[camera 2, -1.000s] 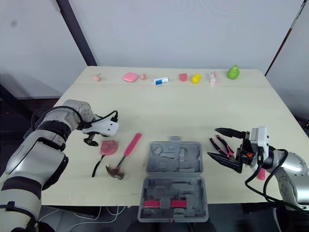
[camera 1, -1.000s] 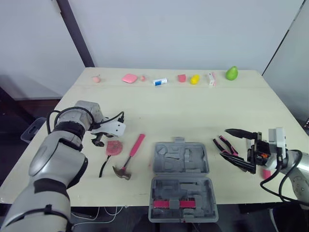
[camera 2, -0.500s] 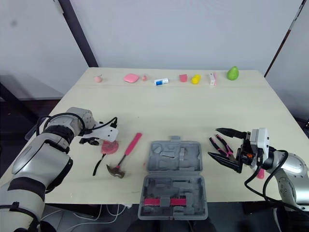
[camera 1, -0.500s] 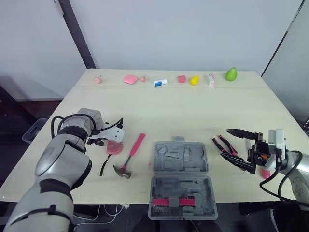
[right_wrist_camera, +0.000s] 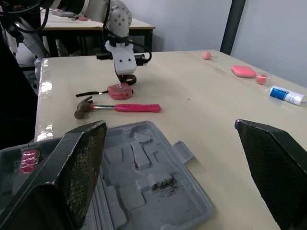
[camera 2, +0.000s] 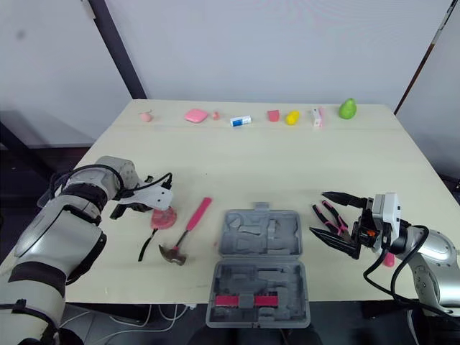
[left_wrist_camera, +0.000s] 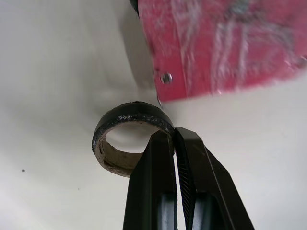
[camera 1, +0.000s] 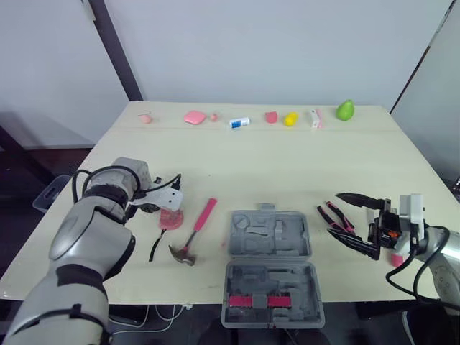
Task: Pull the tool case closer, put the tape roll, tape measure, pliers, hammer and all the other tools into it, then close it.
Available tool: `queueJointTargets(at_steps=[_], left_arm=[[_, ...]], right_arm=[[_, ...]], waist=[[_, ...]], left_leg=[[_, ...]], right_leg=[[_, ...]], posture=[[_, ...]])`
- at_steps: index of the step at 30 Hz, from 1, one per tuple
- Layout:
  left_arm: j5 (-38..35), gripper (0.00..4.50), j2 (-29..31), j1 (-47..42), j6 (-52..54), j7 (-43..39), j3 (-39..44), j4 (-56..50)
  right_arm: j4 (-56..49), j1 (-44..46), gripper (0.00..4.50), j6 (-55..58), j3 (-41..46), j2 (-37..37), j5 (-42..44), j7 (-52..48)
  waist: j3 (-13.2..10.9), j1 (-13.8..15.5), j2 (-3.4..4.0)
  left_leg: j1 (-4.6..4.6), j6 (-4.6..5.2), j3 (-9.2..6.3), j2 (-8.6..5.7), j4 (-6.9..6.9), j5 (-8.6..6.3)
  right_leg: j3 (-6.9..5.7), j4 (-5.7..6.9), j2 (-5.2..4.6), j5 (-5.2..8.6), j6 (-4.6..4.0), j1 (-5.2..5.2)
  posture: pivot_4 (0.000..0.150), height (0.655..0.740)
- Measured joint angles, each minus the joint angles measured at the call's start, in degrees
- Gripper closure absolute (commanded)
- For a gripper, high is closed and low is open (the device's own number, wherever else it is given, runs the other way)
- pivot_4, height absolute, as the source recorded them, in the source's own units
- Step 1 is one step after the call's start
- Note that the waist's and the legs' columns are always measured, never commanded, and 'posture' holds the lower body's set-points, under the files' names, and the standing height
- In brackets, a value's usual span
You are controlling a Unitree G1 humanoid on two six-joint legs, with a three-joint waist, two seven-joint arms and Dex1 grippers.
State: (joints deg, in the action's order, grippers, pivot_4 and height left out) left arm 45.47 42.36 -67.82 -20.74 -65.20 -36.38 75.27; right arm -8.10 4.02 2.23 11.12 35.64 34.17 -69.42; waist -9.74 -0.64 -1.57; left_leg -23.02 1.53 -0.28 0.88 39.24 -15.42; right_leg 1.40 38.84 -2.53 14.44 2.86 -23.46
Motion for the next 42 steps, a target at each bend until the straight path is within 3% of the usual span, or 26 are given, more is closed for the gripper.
queueJointTargets(at_steps=[10,13,17,18,21,31,37,42], left_arm=[[-6.53,4.42,4.79,-3.69,-2.32,-21.37,2.69,-9.73],[-10.71,4.42,4.81,-2.51,-0.39,-23.43,3.14,-14.67],[-28.12,4.42,6.78,1.7,11.31,-24.37,-0.71,-31.52],[-34.87,4.42,8.0,2.93,17.32,-24.51,-3.12,-39.86],[-40.69,4.42,7.99,2.89,24.4,-24.56,-5.76,-48.55],[-46.86,4.42,2.96,2.87,34.69,-24.61,-11.04,-58.45],[-44.4,4.42,-4.54,6.05,36.67,-24.62,-11.19,-56.49],[-43.61,4.42,-7.32,6.17,36.36,-24.62,-10.13,-51.64]], right_arm=[[0.67,-0.08,0.0,-0.19,-0.02,0.12,-0.17,-2.17],[1.08,-0.06,0.0,-0.25,-0.02,0.12,-0.19,-2.47],[1.43,-0.42,0.0,-0.46,-0.04,0.14,-0.27,-2.79],[1.44,-0.99,0.0,-0.46,0.07,0.24,-0.26,-2.8],[1.43,-0.99,0.0,-0.44,0.1,0.63,-0.22,-2.94],[2.52,-3.0,0.0,-1.17,1.57,3.17,-0.21,-4.52],[2.46,-3.54,0.0,-1.16,2.53,3.35,-0.11,-4.58],[1.76,-5.21,0.0,-0.96,2.58,3.97,-0.12,-4.72]], waist=[[-0.01,-0.03,0.01],[-0.01,0.03,0.01],[-0.03,-0.11,0.04],[-0.03,-0.15,0.04],[-0.04,-0.14,0.06],[-0.06,-0.13,0.11],[-0.06,-0.03,0.13],[-0.06,-0.13,0.14]], left_leg=[[0.0,0.0,0.0,0.01,0.0,0.0],[0.0,0.0,-0.02,0.04,0.01,0.0],[-0.01,0.0,-0.03,0.22,0.01,0.0],[-0.01,0.0,-0.03,0.25,0.01,0.0],[0.02,0.0,-0.01,0.17,0.04,0.0],[0.05,0.01,0.02,0.01,0.05,0.0],[0.07,0.01,0.03,-0.01,0.1,0.0],[0.07,0.01,0.02,-0.02,0.08,0.0]], right_leg=[[0.01,0.0,0.0,0.0,0.0,0.0],[0.01,0.01,-0.03,0.0,0.0,0.0],[0.04,0.0,-0.06,0.0,0.0,0.0],[0.05,0.01,-0.06,0.0,0.0,0.0],[0.06,0.05,-0.04,0.0,0.0,0.0],[0.11,0.03,0.0,0.01,0.0,0.02],[0.13,0.05,0.0,0.01,0.0,0.03],[0.13,0.04,0.02,0.01,0.0,0.03]], posture=[[0.15,0.74],[0.15,0.74],[0.15,0.74],[0.15,0.74],[0.15,0.74],[0.15,0.74],[0.15,0.74],[0.15,0.74]])
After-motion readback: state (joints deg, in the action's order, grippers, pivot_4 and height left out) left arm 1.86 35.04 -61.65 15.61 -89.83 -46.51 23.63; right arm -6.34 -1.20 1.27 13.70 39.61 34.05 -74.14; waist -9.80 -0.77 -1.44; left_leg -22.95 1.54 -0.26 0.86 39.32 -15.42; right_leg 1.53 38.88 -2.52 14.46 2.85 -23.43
